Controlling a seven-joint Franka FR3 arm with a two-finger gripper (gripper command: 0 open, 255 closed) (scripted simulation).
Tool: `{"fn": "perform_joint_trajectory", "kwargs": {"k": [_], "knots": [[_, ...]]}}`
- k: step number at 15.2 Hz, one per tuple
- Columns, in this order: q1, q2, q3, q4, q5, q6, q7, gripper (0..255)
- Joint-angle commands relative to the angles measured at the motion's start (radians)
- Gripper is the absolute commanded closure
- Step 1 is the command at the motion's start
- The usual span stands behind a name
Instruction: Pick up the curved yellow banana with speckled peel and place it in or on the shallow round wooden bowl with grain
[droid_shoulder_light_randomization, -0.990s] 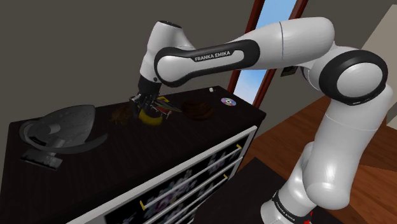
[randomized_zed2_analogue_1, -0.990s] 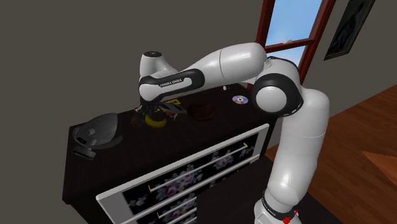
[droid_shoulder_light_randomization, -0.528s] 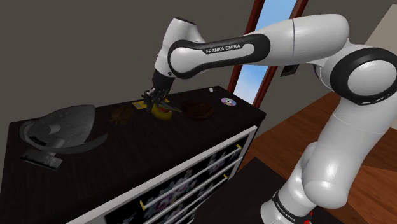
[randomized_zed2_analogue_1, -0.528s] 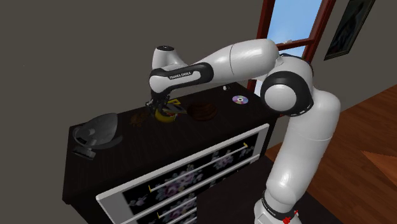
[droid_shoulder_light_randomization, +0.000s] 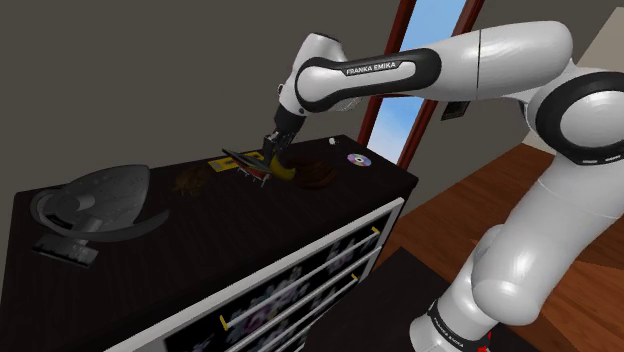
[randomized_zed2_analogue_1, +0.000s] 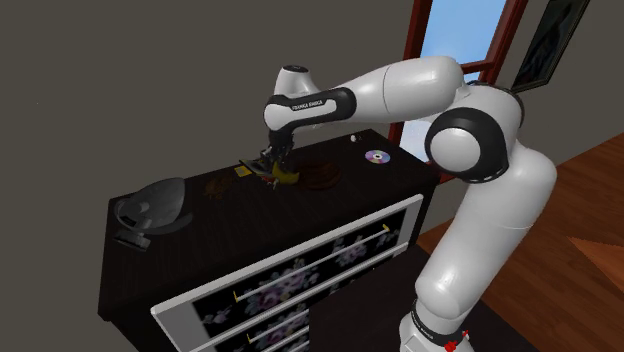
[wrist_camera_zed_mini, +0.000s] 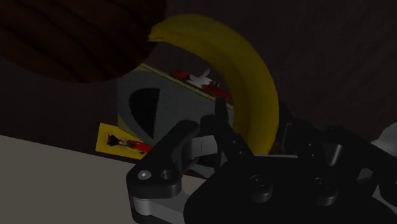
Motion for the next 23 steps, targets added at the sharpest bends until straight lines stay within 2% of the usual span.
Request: {"fn": "perform_joint_trajectory", "kwargs": {"k": [1,9,23], "knots": [[-0.026,-0.033,-0.027,-0.039,0.019,-0.002,-0.064,255],[-0.115,-0.075,-0.136,-0.08,0.059,-0.039,-0.279,255],[-0.11,-0.013,-0.132,-0.188,0.092,0.127,-0.323,255]]}}
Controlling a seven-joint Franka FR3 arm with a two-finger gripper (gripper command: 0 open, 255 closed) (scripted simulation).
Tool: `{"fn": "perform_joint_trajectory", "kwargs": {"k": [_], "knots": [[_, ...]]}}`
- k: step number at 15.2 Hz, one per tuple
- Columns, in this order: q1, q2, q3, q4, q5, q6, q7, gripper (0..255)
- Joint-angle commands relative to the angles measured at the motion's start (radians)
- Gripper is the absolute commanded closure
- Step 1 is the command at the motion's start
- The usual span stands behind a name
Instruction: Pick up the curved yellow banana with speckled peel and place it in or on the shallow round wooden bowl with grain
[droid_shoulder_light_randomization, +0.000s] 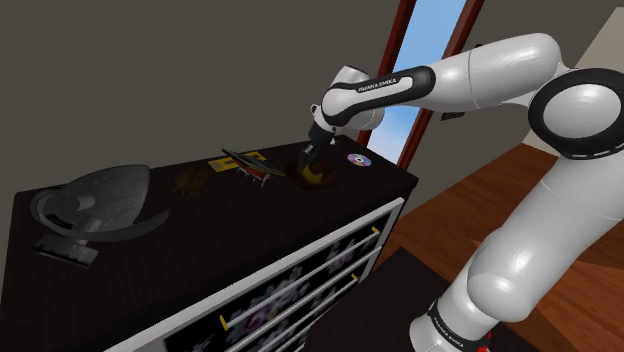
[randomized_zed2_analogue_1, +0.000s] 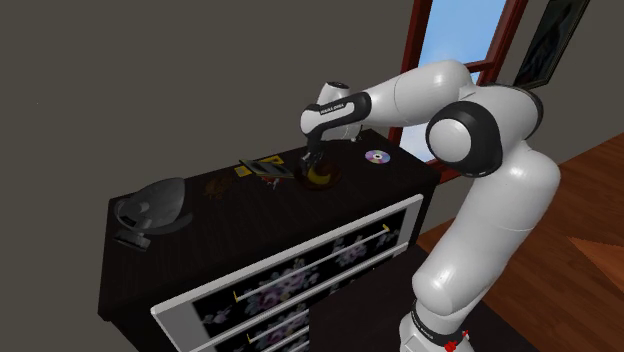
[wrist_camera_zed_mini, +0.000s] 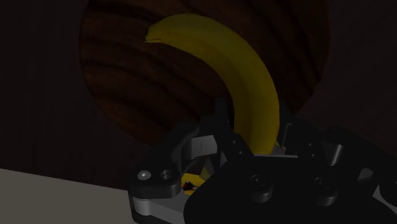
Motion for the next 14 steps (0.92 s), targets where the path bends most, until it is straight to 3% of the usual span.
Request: {"fn": "perform_joint_trajectory", "kwargs": {"k": [1,7,8,14], "knots": [[-0.004,0.005,-0.004,-0.01,0.0,0.004,-0.004,255],[-0.005,0.006,-0.003,-0.01,0.0,0.004,-0.004,255],[-0.005,0.003,-0.002,-0.013,0.0,0.005,-0.003,0],[-0.008,-0.016,-0.006,-0.001,-0.006,-0.027,0.0,0]]}}
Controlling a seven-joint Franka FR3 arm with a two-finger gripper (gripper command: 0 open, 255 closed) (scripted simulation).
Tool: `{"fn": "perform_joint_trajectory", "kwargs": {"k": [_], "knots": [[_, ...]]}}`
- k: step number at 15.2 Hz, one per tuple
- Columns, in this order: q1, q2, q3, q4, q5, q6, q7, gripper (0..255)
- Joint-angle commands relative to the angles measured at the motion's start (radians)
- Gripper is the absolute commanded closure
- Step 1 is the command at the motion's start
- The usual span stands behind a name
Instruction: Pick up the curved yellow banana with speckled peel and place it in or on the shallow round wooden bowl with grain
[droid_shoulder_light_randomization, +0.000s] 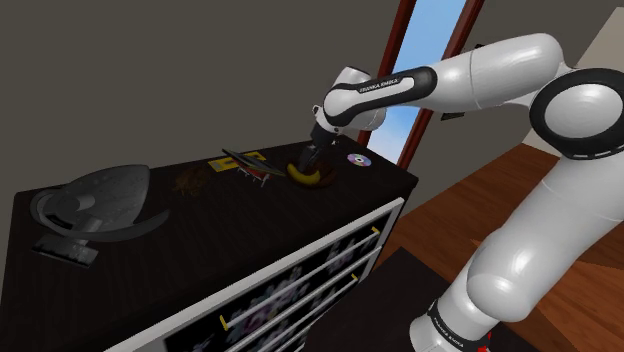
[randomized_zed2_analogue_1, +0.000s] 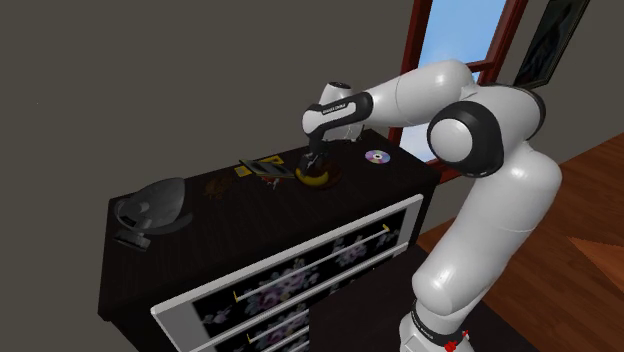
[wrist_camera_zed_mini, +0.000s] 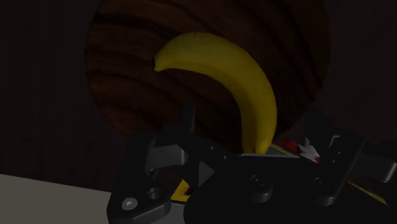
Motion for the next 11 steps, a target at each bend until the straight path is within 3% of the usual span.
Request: {"fn": "perform_joint_trajectory", "kwargs": {"k": [1,3,11], "knots": [[-0.004,-0.029,-0.004,0.02,-0.01,-0.049,0.007,0],[-0.01,-0.062,-0.009,0.041,-0.019,-0.105,0.013,0],[-0.01,-0.062,-0.009,0.041,-0.019,-0.105,0.013,0]]}}
